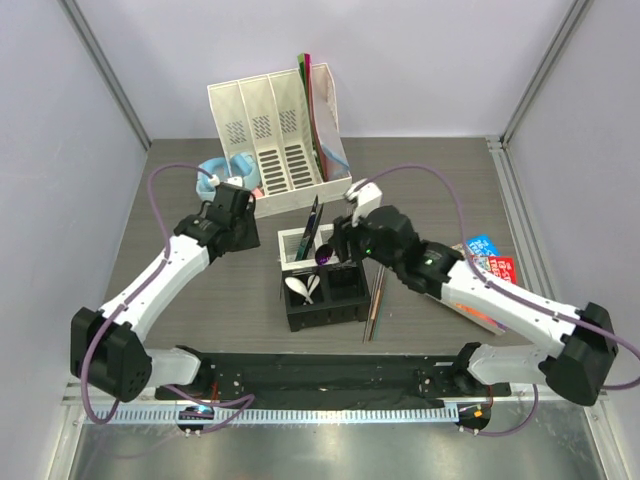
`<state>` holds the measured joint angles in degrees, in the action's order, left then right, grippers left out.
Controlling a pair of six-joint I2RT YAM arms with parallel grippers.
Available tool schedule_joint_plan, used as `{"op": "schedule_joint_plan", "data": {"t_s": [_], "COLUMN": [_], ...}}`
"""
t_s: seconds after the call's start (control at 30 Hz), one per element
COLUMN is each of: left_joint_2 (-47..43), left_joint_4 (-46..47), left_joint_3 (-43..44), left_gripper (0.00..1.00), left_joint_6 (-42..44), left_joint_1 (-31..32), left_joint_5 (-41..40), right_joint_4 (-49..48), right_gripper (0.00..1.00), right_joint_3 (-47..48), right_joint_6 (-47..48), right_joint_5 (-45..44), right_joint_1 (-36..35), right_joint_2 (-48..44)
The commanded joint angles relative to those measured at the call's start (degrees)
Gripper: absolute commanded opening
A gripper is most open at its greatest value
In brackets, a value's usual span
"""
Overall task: Sort the eating utensils into containers
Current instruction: Place the spoon in the storage box, then pick up the fork at the center of the board.
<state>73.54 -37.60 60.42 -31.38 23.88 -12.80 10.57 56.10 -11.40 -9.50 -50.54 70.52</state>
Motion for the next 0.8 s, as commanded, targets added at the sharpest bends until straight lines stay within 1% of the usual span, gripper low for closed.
{"op": "schedule_joint_plan", "data": {"t_s": [0.0, 0.03, 0.07, 0.13, 0.2, 0.27, 0.33, 0.43, 0.47, 0.53, 0.57, 0.63, 0.7, 0.73, 0.77], "left_joint_2": [2.7, 2.8, 3.9, 5.6, 8.7, 11.2, 12.2, 13.6, 14.0, 14.8, 15.1, 15.5, 15.9, 16.1, 16.3], "left_joint_4": [1.0, 2.2, 3.1, 4.8, 5.5, 5.6, 6.2, 5.4, 4.9, 3.9, 3.2, 1.9, 0.6, 0.1, -0.3], "left_joint_3": [3.0, 3.1, 3.3, 4.5, 5.5, 7.2, 8.3, 10.4, 10.9, 12.9, 13.6, 15.2, 16.2, 17.1, 17.4], "left_gripper": [0.36, 0.37, 0.37, 0.37, 0.37, 0.37, 0.37, 0.37, 0.37, 0.36, 0.36, 0.36, 0.37, 0.36, 0.37], "left_joint_6": [2.1, 2.4, 2.8, 2.7, 2.0, 0.8, 1.2, 1.1, 1.2, 1.7, 1.8, 2.5, 3.3, 4.0, 4.3], "left_joint_1": [-0.1, -0.1, -0.1, -0.1, -0.1, 0.0, 0.6, 0.9, 0.8, 0.9, 0.9, 0.9, 0.9, 0.9, 0.8], "left_joint_5": [6.8, 8.0, 10.2, 11.6, 14.4, 15.3, 16.6, 14.9, 14.8, 13.2, 12.6, 9.6, 9.2, 8.8, 8.7], "right_joint_4": [3.3, 4.5, 5.7, 9.0, 10.4, 10.7, 10.8, 11.7, 12.5, 15.4, 16.3, 16.3, 15.6, 15.4, 15.3], "right_gripper": [0.6, 0.62, 0.63, 0.64, 0.64, 0.64, 0.64, 0.65, 0.67, 0.68, 0.68, 0.69, 0.69, 0.7, 0.75], "right_joint_3": [2.4, 3.3, 3.8, 5.3, 5.9, 5.6, 5.3, 5.9, 6.6, 8.8, 9.3, 10.6, 11.5, 12.4, 13.2], "right_joint_6": [-5.0, -5.3, -5.0, -3.5, -2.5, -2.5, -2.1, -2.3, -2.2, -2.0, -1.6, 0.3, 1.7, 2.4, 3.0], "right_joint_5": [-6.2, -5.9, -6.1, -8.0, -8.2, -7.9, -5.1, -2.7, -2.3, -2.0, 0.2, 1.9, 3.5, 5.4, 8.6], "right_joint_1": [7.7, 11.5, 12.8, 15.8, 17.5, 19.8, 21.4, 24.7, 26.0, 27.4, 29.2, 30.3, 31.0, 31.5, 31.8], "right_joint_2": [-6.0, -7.1, -7.5, -8.4, -9.0, -9.2, -8.3, -4.4, -0.8, 3.0, 7.0, 10.7, 15.7, 17.4, 19.0]}}
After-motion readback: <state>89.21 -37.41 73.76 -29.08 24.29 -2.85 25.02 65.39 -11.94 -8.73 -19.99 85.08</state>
